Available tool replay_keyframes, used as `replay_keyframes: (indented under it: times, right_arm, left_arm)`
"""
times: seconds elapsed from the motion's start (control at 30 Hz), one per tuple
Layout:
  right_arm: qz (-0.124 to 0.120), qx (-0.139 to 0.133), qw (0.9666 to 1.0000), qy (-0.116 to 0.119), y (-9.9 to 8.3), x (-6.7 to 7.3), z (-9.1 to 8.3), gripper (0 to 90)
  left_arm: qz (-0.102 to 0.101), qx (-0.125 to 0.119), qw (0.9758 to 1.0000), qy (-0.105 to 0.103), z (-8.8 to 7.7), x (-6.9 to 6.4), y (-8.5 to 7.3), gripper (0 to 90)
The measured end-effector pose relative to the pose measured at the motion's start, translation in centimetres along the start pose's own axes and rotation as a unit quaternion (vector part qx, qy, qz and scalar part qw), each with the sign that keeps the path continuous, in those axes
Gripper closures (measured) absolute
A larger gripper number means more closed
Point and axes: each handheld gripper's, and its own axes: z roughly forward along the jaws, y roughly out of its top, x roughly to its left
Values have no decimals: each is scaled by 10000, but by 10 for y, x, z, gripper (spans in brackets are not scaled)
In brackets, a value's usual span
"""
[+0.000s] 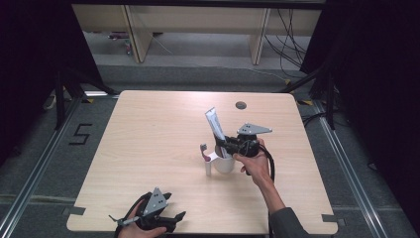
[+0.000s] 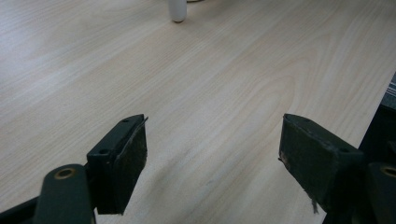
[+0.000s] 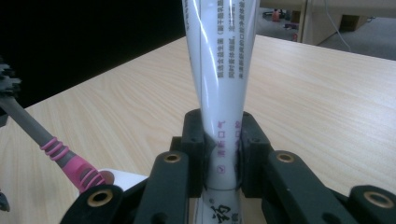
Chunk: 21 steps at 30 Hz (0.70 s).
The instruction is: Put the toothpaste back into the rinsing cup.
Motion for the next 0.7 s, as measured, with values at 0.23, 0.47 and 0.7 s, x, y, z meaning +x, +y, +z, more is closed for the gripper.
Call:
replay_keyframes:
  times: [0.23, 0.47, 0.7]
  right_arm:
    - [-42, 230, 9997, -31, -1, -1, -3, 703]
    - [-206, 511, 9985, -77, -5, 2, -6, 743]
    - [-259, 471, 9985, -81, -8, 2, -11, 733]
  left_arm:
    - [2, 8, 10000, 2, 0, 0, 0, 231]
    - [0, 20, 10000, 0, 1, 0, 0, 230]
    - [-8, 4, 10000, 8, 1, -1, 0, 230]
